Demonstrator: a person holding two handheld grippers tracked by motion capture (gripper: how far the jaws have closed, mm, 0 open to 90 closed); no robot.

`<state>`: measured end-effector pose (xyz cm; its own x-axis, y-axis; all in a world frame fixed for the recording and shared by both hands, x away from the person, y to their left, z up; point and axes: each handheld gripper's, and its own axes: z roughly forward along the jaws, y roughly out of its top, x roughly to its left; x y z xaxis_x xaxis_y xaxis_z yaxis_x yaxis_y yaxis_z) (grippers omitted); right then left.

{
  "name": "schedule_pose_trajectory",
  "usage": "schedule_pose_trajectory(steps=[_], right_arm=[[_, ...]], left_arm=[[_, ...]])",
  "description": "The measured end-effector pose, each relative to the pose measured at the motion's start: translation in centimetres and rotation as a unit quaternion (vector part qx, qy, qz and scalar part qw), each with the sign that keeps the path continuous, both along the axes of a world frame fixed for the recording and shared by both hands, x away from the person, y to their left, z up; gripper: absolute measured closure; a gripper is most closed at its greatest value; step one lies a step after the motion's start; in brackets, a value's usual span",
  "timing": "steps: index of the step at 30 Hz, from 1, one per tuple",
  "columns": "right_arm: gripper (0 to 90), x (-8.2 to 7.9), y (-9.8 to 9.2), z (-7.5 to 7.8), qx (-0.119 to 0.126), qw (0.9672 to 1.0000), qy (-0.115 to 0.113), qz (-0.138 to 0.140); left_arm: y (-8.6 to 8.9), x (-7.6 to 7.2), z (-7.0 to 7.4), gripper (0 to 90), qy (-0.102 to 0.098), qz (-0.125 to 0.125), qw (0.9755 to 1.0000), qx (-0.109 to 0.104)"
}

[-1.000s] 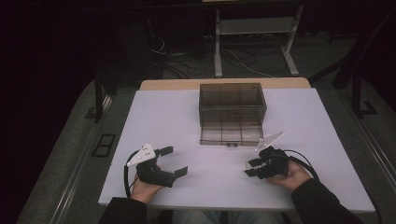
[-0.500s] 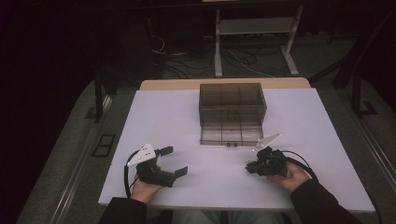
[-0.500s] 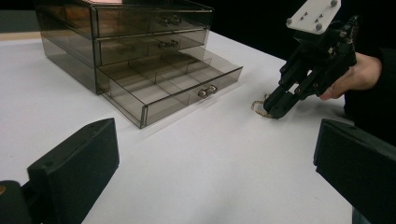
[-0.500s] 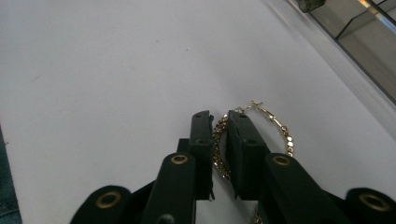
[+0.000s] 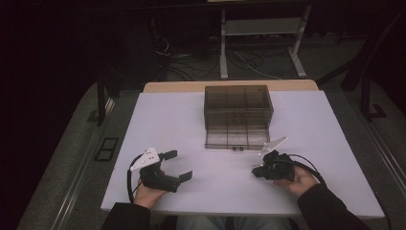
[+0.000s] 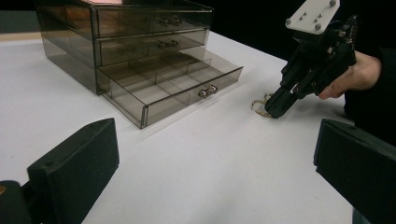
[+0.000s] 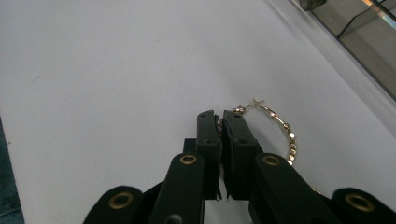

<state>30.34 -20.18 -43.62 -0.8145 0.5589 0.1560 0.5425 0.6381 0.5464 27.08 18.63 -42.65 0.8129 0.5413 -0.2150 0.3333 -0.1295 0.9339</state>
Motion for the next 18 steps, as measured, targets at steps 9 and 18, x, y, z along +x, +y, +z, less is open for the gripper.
schedule_pose_trajectory(steps=[9,18], right_arm=[[85.2,0.6,-1.2,0.8,0.069,0.997,0.031,-0.015],[85.1,0.9,-2.3,2.2,0.12,0.9915,0.04,-0.029]], left_arm=[[0.0,0.0,0.0,0.0,0.0,0.0,1.0,0.0],[0.1,0.0,0.0,0.0,0.0,0.001,1.0,-0.001]])
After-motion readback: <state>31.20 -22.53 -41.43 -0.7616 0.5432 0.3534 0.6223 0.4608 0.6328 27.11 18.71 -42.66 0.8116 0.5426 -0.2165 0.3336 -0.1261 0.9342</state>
